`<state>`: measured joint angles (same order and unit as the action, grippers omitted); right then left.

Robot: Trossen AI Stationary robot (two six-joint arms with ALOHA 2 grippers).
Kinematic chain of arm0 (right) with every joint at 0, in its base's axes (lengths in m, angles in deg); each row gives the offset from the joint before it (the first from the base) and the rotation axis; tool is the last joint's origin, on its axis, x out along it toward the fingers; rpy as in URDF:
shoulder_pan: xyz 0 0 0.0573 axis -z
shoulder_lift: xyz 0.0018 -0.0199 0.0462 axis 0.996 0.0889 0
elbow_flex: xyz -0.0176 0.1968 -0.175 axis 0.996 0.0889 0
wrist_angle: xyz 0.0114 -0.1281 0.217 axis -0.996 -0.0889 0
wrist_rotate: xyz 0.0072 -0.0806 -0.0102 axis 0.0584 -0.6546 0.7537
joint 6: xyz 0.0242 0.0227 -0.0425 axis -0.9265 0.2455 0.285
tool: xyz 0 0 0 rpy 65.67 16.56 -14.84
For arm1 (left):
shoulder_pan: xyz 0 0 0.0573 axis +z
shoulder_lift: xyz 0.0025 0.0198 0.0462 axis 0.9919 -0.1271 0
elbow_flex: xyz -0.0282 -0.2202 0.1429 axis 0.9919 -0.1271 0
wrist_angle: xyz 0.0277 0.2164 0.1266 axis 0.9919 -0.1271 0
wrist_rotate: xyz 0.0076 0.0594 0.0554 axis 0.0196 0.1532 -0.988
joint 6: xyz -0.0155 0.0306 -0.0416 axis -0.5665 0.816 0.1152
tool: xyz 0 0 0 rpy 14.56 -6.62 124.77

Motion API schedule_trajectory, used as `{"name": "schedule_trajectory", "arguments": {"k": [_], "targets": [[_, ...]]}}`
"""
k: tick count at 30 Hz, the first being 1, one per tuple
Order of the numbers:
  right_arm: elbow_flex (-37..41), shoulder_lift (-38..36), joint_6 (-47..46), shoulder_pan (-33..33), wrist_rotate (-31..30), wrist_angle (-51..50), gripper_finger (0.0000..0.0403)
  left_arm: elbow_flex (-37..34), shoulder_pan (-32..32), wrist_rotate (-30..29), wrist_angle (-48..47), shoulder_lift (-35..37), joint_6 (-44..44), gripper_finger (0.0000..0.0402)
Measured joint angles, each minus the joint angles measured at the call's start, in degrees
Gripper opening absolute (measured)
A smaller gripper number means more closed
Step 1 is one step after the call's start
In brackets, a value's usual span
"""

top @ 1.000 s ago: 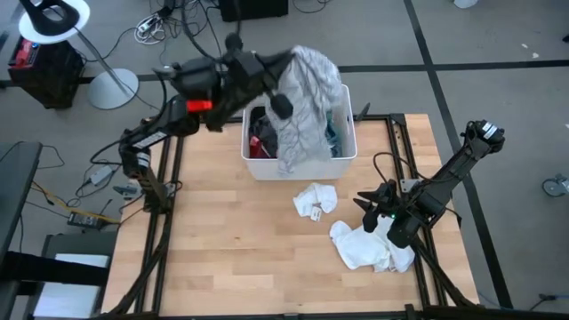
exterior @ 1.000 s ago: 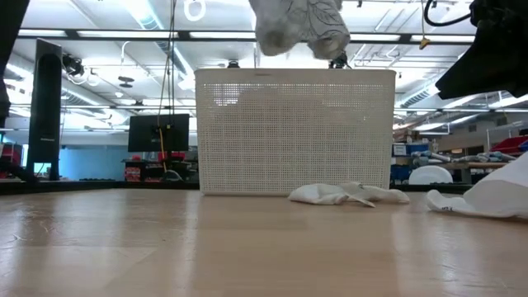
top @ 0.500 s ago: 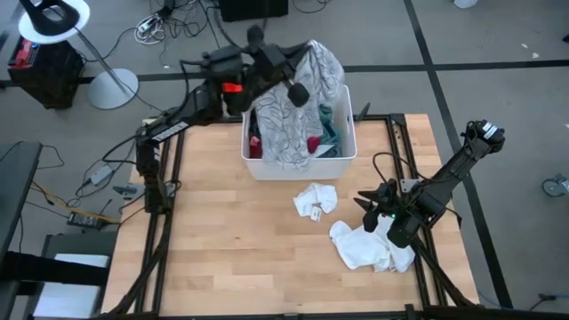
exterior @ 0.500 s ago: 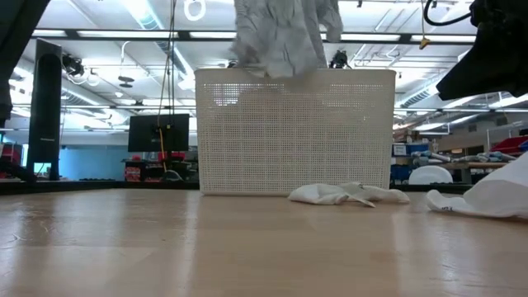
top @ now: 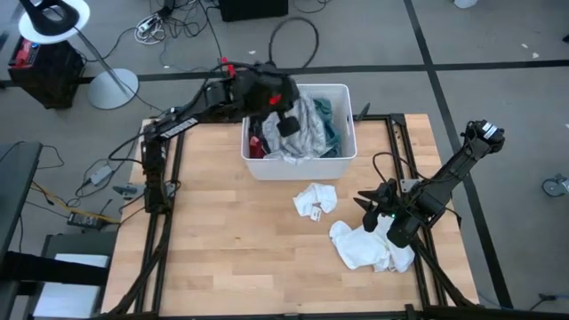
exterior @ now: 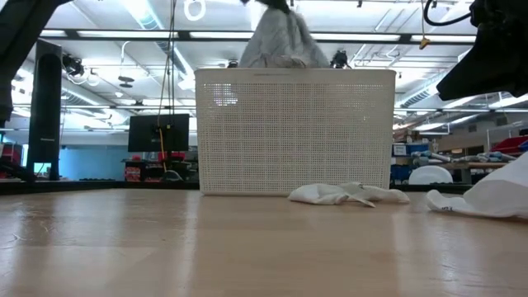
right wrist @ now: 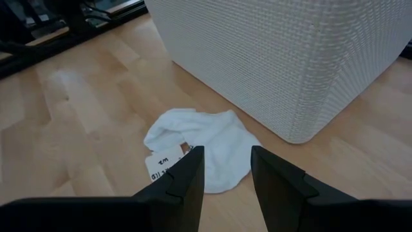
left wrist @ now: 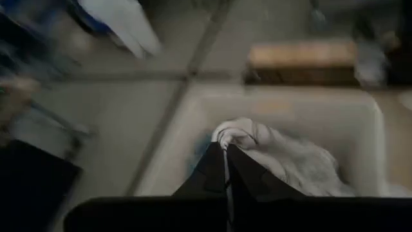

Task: Sort clothes
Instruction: Put the floral shirt into the white laundry bin

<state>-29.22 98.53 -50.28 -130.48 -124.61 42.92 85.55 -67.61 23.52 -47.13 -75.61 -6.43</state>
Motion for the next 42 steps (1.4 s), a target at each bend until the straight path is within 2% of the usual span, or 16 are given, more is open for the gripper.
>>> {"name": "schedule_trajectory", "arguments": {"k": [3,6,14,20,25,31,37,42], "targets": [[0.00,0.00,-0.02,0.00,0.02,0.18,0.0128,-1.38,1.18,5.45,-3.36,-1.18,-3.31,0.0000],[0.00,0.00,-0.02,0.00,0.02,0.34,0.0127,-5.61,1.84,8.18,-3.38,-1.73,-5.33,0.0000],[0.00,0.00,-0.02,0.00,0.09,0.44,0.0125,-21.76,4.18,13.89,-1.10,-1.82,-7.66,0.0000],[0.00,-0.02,-0.02,0.04,0.12,0.15,0.0122,-32.63,5.63,19.40,8.67,-1.70,-10.45,0.0000],[0.00,0.00,-0.02,0.20,0.15,0.23,0.0123,-38.79,7.92,25.17,15.80,-1.14,-18.04,0.0000],[0.00,0.00,-0.02,0.28,0.20,0.21,0.0121,-41.17,9.64,26.65,18.22,-1.29,-25.40,0.0000],[0.00,0.00,-0.02,0.31,0.26,0.21,0.0120,-41.32,9.64,24.86,23.24,-1.63,-30.10,0.0002],[0.00,0.00,-0.03,0.31,0.60,0.22,0.0119,-41.63,9.91,21.36,26.99,-2.05,-30.61,0.0042]]}}
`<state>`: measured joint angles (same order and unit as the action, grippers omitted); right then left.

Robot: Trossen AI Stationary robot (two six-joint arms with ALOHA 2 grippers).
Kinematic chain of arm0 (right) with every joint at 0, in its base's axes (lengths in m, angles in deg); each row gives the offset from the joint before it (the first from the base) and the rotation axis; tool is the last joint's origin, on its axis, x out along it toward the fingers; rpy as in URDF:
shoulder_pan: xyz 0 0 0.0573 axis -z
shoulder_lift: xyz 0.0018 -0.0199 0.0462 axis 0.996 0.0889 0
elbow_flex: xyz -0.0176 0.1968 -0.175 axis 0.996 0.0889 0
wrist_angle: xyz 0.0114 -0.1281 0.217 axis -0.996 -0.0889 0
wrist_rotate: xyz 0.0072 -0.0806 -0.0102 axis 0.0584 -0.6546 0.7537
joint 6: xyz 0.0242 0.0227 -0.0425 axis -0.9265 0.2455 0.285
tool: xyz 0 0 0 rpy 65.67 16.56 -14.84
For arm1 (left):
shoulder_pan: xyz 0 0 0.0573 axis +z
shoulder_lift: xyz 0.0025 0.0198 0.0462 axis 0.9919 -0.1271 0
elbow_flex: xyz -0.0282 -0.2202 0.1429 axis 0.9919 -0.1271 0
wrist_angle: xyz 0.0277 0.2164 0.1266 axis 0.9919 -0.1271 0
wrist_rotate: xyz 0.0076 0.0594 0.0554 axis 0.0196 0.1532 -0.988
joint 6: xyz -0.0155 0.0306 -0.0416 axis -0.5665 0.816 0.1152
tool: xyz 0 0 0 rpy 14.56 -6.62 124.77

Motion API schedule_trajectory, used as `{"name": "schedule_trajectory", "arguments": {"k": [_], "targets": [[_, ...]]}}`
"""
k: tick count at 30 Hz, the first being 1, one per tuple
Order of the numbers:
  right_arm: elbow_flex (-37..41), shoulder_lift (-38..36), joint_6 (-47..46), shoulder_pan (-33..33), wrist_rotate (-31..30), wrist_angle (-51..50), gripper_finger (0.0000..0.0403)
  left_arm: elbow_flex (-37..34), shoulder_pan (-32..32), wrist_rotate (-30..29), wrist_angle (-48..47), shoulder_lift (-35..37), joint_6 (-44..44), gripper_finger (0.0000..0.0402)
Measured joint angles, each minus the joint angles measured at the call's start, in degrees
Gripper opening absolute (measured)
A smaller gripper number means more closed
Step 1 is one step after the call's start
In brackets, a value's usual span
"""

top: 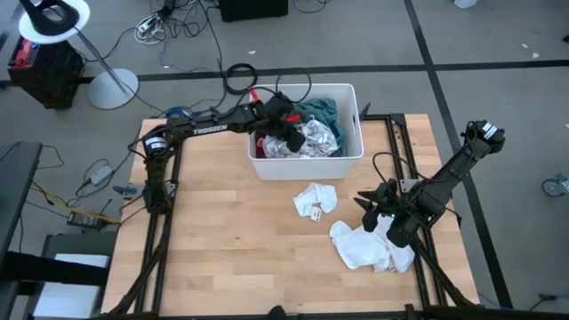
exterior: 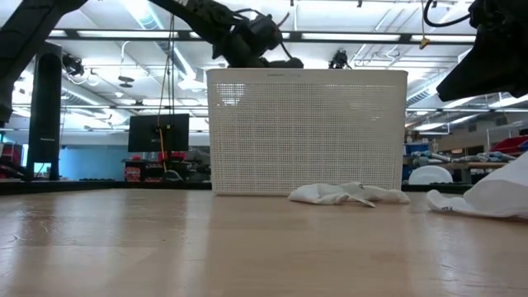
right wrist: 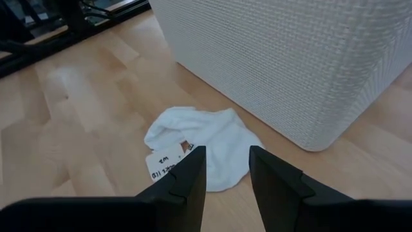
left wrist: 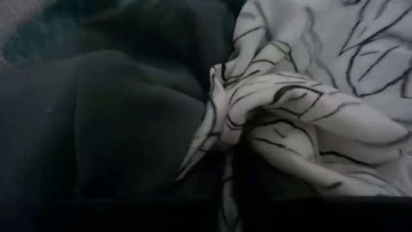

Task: Sort clothes
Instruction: Put the floral shirt into the white laundry bin

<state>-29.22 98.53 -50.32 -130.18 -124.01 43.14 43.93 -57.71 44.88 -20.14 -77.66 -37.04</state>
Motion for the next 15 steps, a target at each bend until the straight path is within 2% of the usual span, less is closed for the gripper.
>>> {"name": "schedule_trajectory", "arguments": {"k": [7,15], "targets": [[0.00,0.00,0.01,0.00,0.82,-0.27,0.0119,0.09,0.70,0.49,0.49,0.14,-0.03,0.0124],[0.00,0.00,0.32,0.00,0.87,-0.29,0.0115,0.10,0.94,0.94,0.09,2.82,2.97,0.0137]]}}
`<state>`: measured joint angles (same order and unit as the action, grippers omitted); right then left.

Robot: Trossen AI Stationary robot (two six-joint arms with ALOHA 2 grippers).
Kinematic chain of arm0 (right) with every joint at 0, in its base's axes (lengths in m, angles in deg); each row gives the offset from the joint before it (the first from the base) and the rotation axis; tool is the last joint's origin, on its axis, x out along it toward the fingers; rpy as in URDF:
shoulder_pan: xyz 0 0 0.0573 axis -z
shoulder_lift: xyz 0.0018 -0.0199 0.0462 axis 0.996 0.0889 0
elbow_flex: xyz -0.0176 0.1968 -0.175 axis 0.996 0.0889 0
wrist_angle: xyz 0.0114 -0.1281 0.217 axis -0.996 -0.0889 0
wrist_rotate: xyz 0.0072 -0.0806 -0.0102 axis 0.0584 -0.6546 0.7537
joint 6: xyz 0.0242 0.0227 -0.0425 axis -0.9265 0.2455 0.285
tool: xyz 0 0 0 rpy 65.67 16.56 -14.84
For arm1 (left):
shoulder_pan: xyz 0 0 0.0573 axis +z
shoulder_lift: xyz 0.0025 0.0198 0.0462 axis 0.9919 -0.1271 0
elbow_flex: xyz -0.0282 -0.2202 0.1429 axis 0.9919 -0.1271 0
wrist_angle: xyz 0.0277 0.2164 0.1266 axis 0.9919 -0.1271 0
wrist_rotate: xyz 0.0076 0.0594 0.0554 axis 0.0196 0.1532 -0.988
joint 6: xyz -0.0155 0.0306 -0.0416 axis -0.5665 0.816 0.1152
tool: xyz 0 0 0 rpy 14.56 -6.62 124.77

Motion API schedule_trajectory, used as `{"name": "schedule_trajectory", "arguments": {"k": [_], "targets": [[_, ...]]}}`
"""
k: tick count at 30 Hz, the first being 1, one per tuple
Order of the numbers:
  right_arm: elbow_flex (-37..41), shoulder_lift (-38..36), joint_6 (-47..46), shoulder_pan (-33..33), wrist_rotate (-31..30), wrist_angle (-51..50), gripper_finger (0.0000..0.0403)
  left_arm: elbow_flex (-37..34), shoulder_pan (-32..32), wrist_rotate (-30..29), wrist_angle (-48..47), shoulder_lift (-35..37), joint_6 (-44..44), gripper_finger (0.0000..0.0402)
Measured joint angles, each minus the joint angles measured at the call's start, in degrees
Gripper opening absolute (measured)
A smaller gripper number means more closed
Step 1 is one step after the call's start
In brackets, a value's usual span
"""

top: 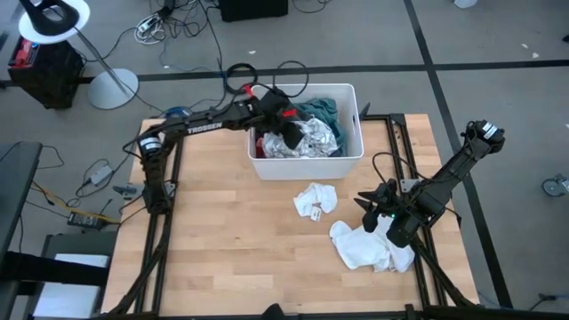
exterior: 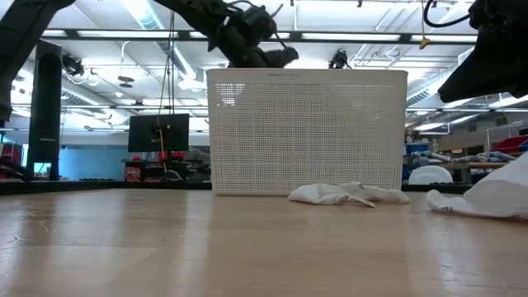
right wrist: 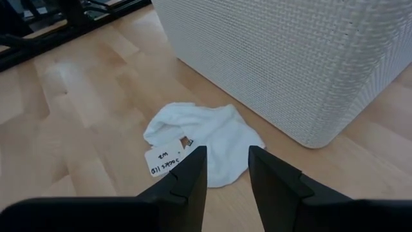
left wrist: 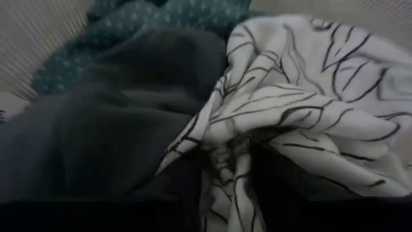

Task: Sort clothes
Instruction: Put the floral shirt into the white laundry bin, then put the top white sock into the white laundry bin

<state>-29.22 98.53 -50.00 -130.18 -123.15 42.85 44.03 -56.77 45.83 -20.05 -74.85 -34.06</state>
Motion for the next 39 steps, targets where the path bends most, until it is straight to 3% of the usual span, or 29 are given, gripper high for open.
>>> {"name": "schedule_trajectory", "arguments": {"k": [16,25,30,35,39], "targets": [[0.02,0.02,0.13,0.00,0.02,0.01,0.0114,0.15,-1.92,0.04,-10.09,11.62,5.61,0.0137],[0.02,0.02,0.13,0.01,0.02,0.22,0.0113,0.19,-12.94,-11.14,-18.48,19.58,9.05,0.0137],[-0.20,0.00,0.13,0.00,0.92,-0.11,0.0113,0.12,-19.92,-13.00,-24.30,21.83,8.87,0.0137],[-2.07,0.00,1.01,0.41,2.38,-0.05,0.0113,-5.43,-26.17,-10.73,-24.03,23.88,10.27,0.0137],[-4.12,0.04,2.10,0.55,4.15,0.76,0.0113,-14.89,-29.47,-10.49,-18.68,27.07,10.12,0.0137]]}}
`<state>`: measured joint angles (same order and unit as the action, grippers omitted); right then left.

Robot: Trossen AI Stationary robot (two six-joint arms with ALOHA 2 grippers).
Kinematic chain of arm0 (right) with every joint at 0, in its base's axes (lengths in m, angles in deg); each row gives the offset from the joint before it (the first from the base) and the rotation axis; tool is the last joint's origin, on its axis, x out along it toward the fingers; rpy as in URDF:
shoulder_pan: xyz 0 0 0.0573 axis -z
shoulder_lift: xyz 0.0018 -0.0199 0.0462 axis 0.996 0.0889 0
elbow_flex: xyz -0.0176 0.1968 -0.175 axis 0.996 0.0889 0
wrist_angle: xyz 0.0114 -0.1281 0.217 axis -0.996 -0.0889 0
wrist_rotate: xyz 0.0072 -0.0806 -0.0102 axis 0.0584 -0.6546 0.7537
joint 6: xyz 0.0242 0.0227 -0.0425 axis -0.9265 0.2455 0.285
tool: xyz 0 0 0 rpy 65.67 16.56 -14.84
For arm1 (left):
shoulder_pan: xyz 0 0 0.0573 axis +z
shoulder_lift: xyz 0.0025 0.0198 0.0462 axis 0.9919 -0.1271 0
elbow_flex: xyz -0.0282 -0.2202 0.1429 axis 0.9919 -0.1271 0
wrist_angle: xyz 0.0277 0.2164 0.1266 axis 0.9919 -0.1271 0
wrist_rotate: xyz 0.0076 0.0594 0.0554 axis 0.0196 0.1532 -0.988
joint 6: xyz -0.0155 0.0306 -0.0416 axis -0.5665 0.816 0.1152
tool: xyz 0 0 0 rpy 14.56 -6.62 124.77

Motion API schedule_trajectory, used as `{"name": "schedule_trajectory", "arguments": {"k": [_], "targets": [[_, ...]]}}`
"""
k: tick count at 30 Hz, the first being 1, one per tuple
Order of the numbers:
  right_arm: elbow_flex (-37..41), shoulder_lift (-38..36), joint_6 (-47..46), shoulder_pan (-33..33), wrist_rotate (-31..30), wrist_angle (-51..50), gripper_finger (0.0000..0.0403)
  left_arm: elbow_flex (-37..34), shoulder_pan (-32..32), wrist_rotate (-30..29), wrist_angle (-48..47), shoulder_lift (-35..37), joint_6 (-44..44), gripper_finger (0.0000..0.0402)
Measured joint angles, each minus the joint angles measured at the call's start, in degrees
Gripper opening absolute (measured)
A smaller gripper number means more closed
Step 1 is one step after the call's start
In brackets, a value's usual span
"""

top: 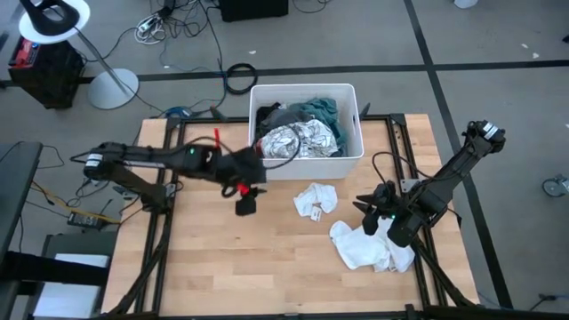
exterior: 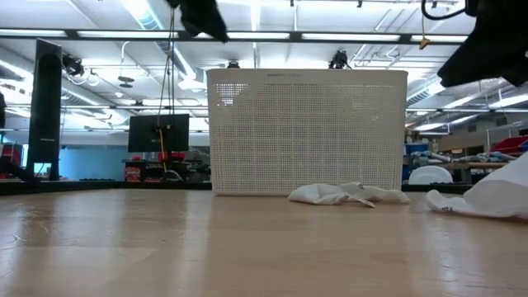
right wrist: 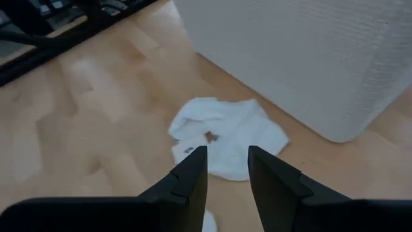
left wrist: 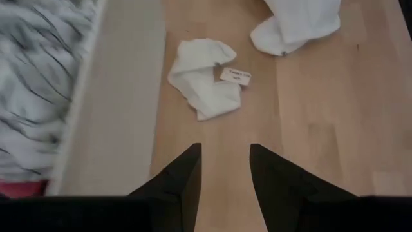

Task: Sort clothes
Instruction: Put the top white sock into the white laundry bin

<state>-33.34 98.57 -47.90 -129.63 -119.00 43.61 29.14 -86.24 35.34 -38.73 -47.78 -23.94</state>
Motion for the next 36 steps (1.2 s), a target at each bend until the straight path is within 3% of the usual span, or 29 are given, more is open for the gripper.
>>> {"name": "schedule_trajectory", "arguments": {"k": [8,17,26,36], "targets": [[-4.28,4.52,5.74,3.12,6.21,4.61,0.0108,-21.82,-1.50,-0.16,17.09,11.15,-6.91,0.0137],[-15.42,19.94,11.95,11.37,13.53,4.42,0.0085,-35.53,-2.79,-1.09,24.24,24.27,-10.18,0.0137],[-24.12,31.51,19.07,19.90,14.73,4.05,0.0089,-41.84,-3.84,-1.25,27.54,31.18,-13.26,0.0137],[-24.60,37.72,18.39,25.75,24.68,4.37,0.0132,-41.98,-5.34,-1.22,27.50,31.17,-13.51,0.0137]]}}
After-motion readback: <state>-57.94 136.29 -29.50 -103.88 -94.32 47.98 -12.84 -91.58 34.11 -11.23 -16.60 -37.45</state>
